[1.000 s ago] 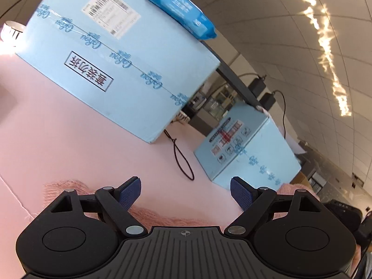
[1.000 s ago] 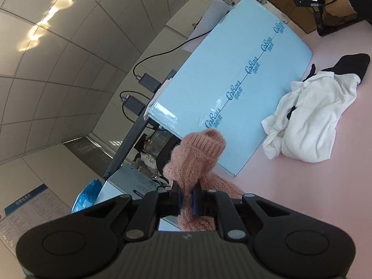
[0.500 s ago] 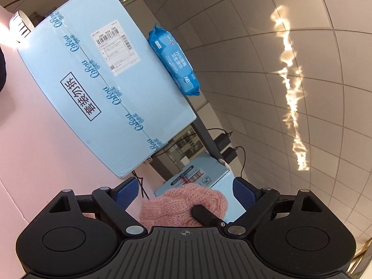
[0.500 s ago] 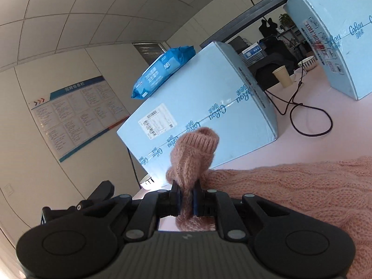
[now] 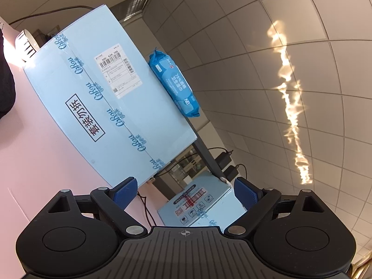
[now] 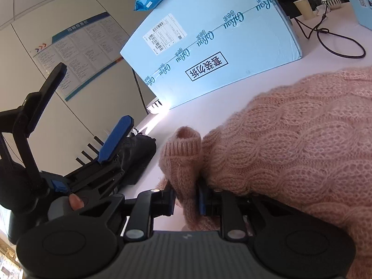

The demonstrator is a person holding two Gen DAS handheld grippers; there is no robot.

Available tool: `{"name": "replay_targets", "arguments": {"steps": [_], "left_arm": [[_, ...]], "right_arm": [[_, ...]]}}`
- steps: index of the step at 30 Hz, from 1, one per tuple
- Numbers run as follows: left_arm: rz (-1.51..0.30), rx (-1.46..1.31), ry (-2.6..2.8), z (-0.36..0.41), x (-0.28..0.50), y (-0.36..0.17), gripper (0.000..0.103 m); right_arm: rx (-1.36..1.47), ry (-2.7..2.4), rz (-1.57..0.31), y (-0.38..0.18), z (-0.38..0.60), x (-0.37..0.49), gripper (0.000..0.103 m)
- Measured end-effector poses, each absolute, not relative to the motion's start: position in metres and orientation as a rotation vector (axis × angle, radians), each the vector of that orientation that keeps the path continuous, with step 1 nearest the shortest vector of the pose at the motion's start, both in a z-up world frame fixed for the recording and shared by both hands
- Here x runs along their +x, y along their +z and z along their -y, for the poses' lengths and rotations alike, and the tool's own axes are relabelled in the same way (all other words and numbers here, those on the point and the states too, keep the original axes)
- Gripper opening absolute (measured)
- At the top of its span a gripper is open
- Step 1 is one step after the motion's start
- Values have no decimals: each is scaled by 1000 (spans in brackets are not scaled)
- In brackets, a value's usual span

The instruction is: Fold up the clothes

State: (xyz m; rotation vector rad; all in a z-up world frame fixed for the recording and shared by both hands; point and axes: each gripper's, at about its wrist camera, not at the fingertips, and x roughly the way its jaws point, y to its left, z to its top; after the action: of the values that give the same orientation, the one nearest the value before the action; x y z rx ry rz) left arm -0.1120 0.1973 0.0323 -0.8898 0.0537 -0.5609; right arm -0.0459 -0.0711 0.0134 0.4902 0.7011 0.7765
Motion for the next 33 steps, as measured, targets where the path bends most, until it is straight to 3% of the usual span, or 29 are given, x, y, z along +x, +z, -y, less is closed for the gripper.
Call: {"name": "replay_targets", "arguments": {"steps": [1,3,4,15,20,21,24,29,33], "left_arm": [[-56,-897,-566,-198,-112,31,93],[-52,-909,-574,-199,-111,29,93],[-48,-915,-575,-199,-110,29,94],[-34,-906,-639,-198,-105,26,94],[-50,-804,-633,-184,-105,30,95],[-54,-787,-619,-181,-106,30,95],[-32,-658,-543,-165,-120,40,95],[-26,-430,-630,-120,-146,64,95],[-157,-487,-626,-113,-126,64,96]], "right_arm": [[519,819,-695,15,74,-47,77],[577,918,-680,20,79,-51,96],[578,942,-666,23,81,-54,98],[577,976,-561,86,176,-50,102],[600,863,-736,34,201,-6,102],[596,831,-775,23,197,0,97],[505,818,-746,17,183,1,103],[430,818,-697,17,176,-13,103],[523,823,-708,16,187,-12,103]]}}
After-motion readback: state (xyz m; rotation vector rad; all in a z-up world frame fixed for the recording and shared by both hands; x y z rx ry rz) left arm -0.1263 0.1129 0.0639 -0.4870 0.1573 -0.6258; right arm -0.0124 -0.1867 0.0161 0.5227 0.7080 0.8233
